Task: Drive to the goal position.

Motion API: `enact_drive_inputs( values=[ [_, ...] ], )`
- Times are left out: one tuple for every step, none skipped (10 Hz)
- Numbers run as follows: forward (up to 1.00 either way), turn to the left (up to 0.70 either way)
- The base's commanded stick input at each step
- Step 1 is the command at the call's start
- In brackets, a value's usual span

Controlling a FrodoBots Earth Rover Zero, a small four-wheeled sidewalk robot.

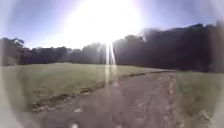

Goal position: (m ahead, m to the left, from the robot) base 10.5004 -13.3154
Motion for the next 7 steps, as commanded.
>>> enact_drive_inputs(
  values=[
    [0.96, -0.36],
    [0.96, -0.19],
    [0.96, -0.02],
    [0.96, 0.0],
    [0.97, 0.0],
    [0.97, 0.0],
    [0.96, 0.0]
  ],
)
